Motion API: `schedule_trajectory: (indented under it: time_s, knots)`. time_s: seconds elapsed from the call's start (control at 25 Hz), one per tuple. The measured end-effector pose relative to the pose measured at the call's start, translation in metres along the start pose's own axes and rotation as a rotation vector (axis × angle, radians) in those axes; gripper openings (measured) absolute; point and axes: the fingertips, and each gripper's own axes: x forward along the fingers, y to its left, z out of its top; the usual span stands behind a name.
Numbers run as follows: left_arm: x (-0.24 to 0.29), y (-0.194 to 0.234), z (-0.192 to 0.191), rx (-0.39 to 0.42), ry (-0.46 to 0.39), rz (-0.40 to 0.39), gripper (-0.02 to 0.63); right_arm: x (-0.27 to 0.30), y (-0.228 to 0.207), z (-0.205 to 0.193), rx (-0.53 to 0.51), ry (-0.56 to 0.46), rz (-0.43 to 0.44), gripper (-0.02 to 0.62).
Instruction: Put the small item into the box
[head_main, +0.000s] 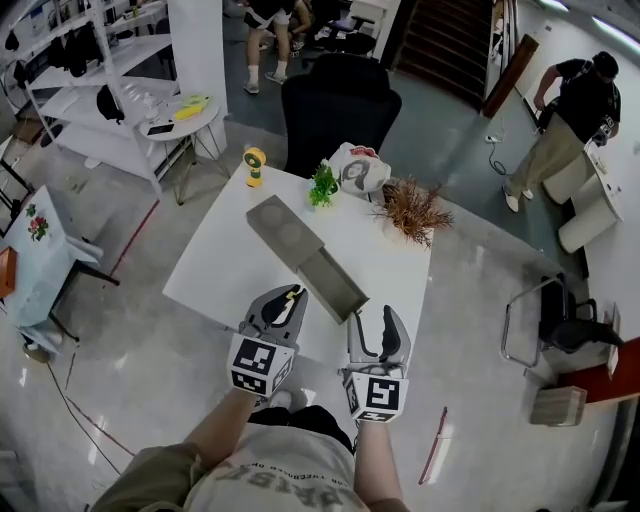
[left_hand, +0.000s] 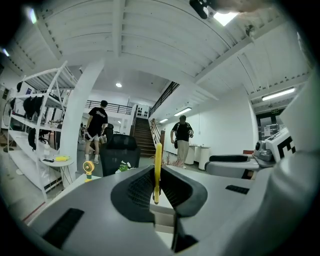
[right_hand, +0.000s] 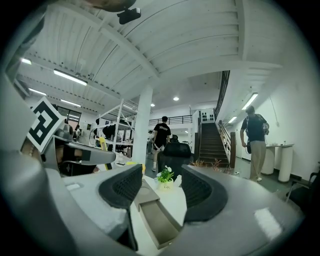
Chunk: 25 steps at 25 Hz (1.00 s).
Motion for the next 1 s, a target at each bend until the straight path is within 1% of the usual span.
schedule_trajectory:
  time_s: [0.2, 0.4, 0.64, 0.8, 1.0]
  knots:
    - [0.015, -0.001, -0.016, -0.027, 0.046, -0.004, 0.043, 0.01, -0.003, -0.018, 0.01, 0.045, 0.03, 0.236]
    - [0.041, -0.002, -0.033, -0.07, 0.089, 0.017, 0.043, 0.027, -0.018, -0.037, 0.016, 0.084, 0.086, 0.236]
    - [0.075, -0.012, -0.049, -0.12, 0.133, 0.047, 0.041, 0.045, -0.033, -0.062, 0.008, 0.139, 0.204, 0.236]
    - [0.097, -0.018, -0.056, -0.144, 0.172, 0.04, 0.041, 0.058, -0.036, -0.078, -0.022, 0.185, 0.307, 0.236]
    - [0.119, -0.028, -0.071, -0.213, 0.229, 0.015, 0.042, 0.072, -0.031, -0.093, -0.059, 0.228, 0.446, 0.236]
